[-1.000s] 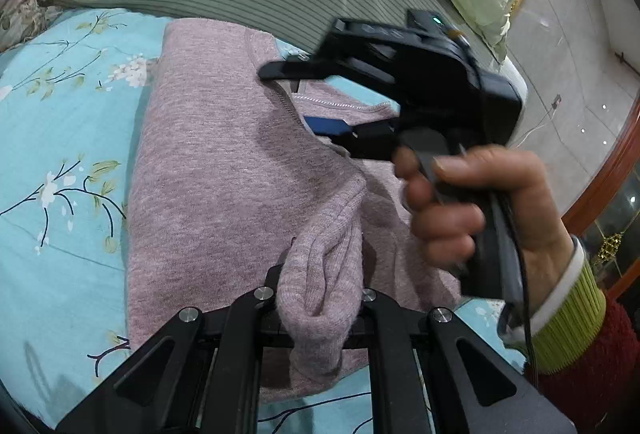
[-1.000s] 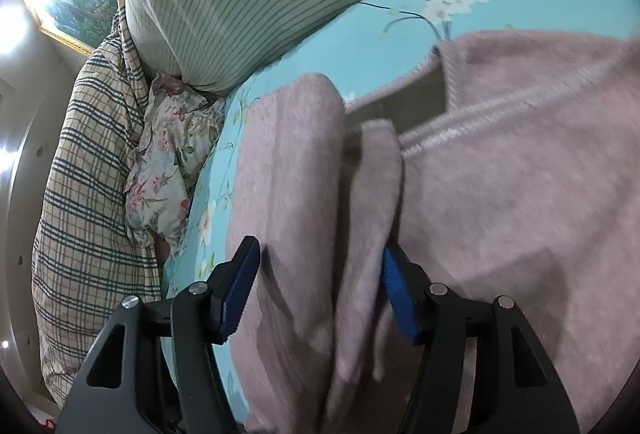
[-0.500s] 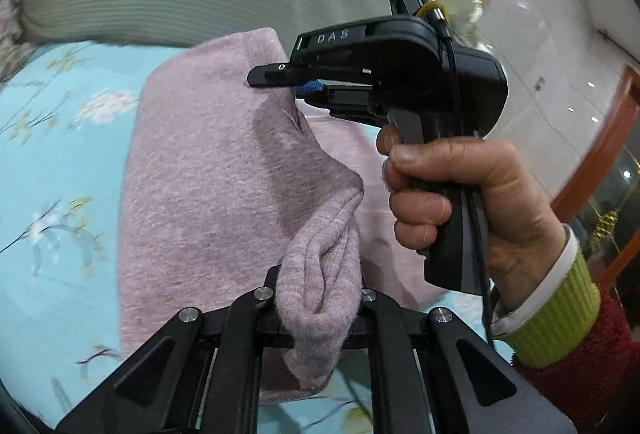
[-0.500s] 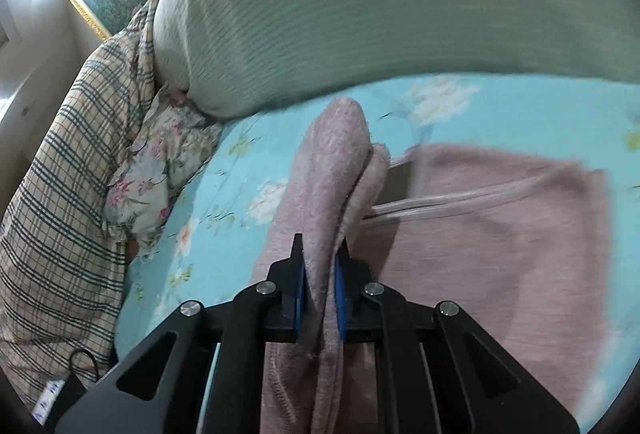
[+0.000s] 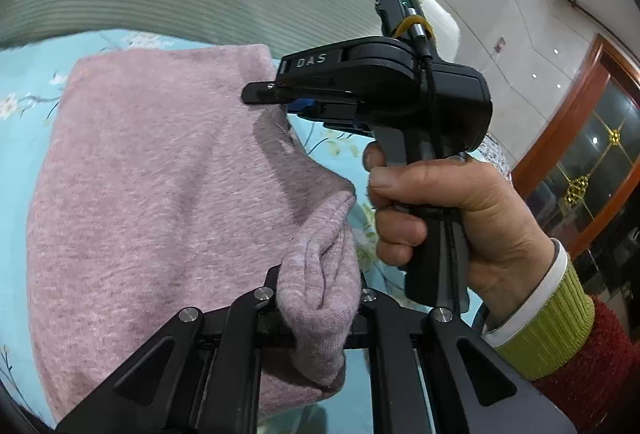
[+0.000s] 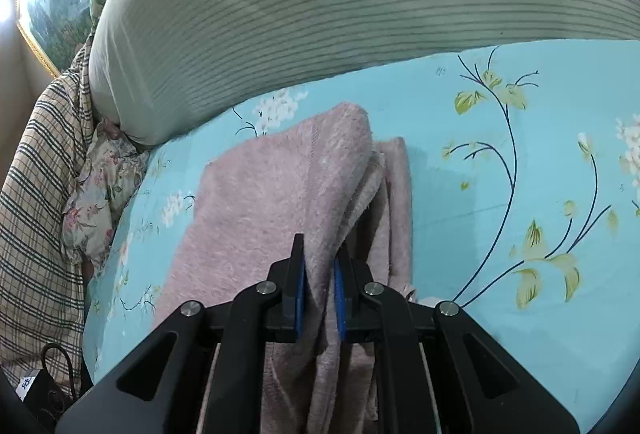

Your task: Fold small clothes

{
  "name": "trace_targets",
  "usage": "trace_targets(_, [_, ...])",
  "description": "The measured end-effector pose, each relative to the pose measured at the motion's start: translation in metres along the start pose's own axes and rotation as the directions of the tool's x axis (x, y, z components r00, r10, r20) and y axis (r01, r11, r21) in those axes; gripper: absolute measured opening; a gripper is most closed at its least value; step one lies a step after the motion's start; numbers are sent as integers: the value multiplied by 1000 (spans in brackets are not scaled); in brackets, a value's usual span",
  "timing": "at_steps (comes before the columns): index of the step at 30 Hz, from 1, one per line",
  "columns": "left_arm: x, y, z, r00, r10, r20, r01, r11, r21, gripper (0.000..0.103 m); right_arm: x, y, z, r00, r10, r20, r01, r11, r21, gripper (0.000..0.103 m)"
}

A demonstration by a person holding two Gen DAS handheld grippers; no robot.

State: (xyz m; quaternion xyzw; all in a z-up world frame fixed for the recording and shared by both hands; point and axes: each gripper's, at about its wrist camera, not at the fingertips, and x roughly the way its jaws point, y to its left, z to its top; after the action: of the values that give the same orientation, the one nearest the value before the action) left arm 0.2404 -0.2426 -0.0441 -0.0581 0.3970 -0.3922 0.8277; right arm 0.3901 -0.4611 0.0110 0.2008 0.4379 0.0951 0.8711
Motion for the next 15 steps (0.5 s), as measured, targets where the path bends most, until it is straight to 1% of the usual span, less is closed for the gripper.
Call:
trace_targets(4, [13,2,-2,999,22,-30,-22,1000,-7,9,15,-3,-3,999,-17,-28,16,1000,-13,13])
trace_targets(7, [26,-2,-2,998,31,-50,-31,999,-10,10,20,-5,-8,999,-30,-30,29,999,-22,14])
trace_targets(8, [28,-2,-2,998,30,-58,-31,999,-11,11,20,-5,-8,999,-30,-29,30,999,-20,16])
trace_targets(9, [32,-3,-1,997,33,-69,-34,999,-13,12,17,-8,-9,999,-29,-24,29,1000,-4,17])
trace_targets(10, [32,-1,-2,996,34,-80,-36,999,-20,15,15,-9,-11,999,-27,-21,27,1000,8,19])
trace_targets(11, [29,1,0,996,23,-91,-26,999,-29,19,10,-11,-12,1000,-27,-13,28,999,22,21])
trace_targets(12, [30,-1,6,995,8,-99,-12,999,-34,20,0,-11,-15,999,-35,7,35,999,27,23])
trace_targets(13, [22,-1,6,995,-2,-102,-1,999,-33,23,-6,-10,-16,999,-43,21,42,999,25,27])
trace_targets(14, [12,-2,5,995,-11,-98,8,1000,-27,29,-18,-10,-21,997,-57,44,56,998,26,41])
trace_targets(15, [2,0,5,996,-17,-87,15,1000,-24,33,-26,-10,-25,996,-60,60,58,998,30,57])
